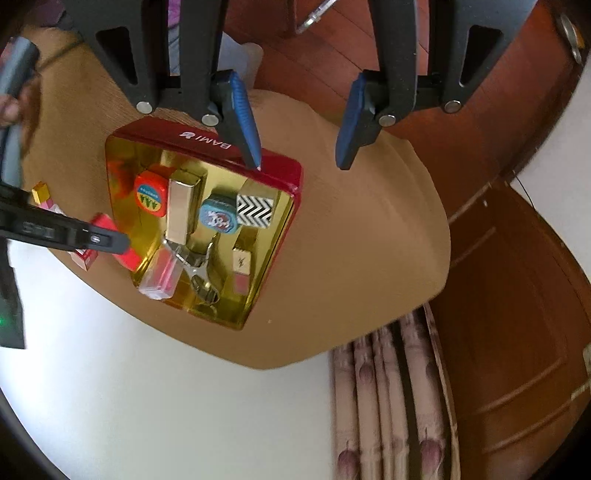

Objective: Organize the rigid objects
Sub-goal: 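Carry the red block into the gold tin and release it with the right tool, then grasp the yellow cube with the right tool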

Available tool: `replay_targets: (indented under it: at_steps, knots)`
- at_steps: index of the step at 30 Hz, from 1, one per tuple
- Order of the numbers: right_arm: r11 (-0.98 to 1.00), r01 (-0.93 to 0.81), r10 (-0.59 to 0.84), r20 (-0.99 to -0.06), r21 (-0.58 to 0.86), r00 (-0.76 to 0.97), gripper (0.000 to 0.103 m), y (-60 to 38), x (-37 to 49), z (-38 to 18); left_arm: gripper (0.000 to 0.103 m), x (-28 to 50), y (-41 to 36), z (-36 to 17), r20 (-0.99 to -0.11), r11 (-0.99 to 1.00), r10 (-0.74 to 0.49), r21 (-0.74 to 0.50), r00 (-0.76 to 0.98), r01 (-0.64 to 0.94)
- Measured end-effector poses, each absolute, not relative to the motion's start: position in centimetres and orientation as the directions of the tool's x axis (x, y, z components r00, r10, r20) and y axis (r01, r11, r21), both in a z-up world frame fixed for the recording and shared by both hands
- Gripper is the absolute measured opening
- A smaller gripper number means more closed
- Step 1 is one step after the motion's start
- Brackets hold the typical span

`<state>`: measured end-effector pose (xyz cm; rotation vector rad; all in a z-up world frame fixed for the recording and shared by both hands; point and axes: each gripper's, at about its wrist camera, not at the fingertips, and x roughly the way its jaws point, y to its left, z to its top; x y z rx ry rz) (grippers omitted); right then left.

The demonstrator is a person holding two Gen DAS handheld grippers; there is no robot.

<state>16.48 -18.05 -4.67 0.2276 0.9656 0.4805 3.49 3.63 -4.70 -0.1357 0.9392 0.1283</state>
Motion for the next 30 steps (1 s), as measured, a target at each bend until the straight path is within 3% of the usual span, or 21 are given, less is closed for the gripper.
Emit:
replay_targets:
  at_steps: [9, 11, 15, 17, 20, 24, 30]
  knots:
    - [0.890, -0.249, 0.456, -0.751, 0.382, 0.477, 0.030, -17.9, 20.1, -6.8, 0.043, 4.0, 5.9, -5.7, -0.835, 0.962, -0.009, -0.156, 0.550, -0.222]
    - [0.879, -0.246, 0.477, -0.735, 0.409, 0.483, 0.044, -18.4, 20.2, -6.6, 0.043, 4.0, 5.9, -5.8, -0.838, 0.964, -0.002, -0.146, 0.545, -0.222]
    - [0.852, -0.222, 0.510, -0.660, 0.473, 0.551, 0.046, -21.3, 18.5, -5.7, 0.043, 3.8, 5.5, -5.6, -0.835, 0.968, 0.015, -0.125, 0.550, -0.216]
    - [0.851, -0.205, 0.499, -0.623, 0.483, 0.602, 0.051, -23.9, 16.5, -5.3, 0.043, 3.6, 5.2, -5.4, -0.830, 0.972, 0.028, -0.107, 0.556, -0.208]
    - [0.904, -0.116, 0.375, -0.632, 0.412, 0.678, 0.063, -29.1, 12.5, -6.4, 0.043, 3.3, 4.5, -5.1, -0.822, 0.979, 0.038, -0.083, 0.569, -0.186]
    - [0.977, 0.080, 0.092, -0.732, 0.196, 0.675, 0.063, -37.4, 7.8, -10.6, 0.043, 3.0, 3.1, -4.5, -0.800, 0.990, 0.068, -0.021, 0.596, -0.142]
    - [0.955, 0.296, -0.162, -0.786, 0.029, 0.597, 0.063, -48.0, 2.5, -14.8, 0.043, 2.0, -1.0, -3.9, -0.758, 0.997, 0.058, 0.072, 0.649, -0.004]
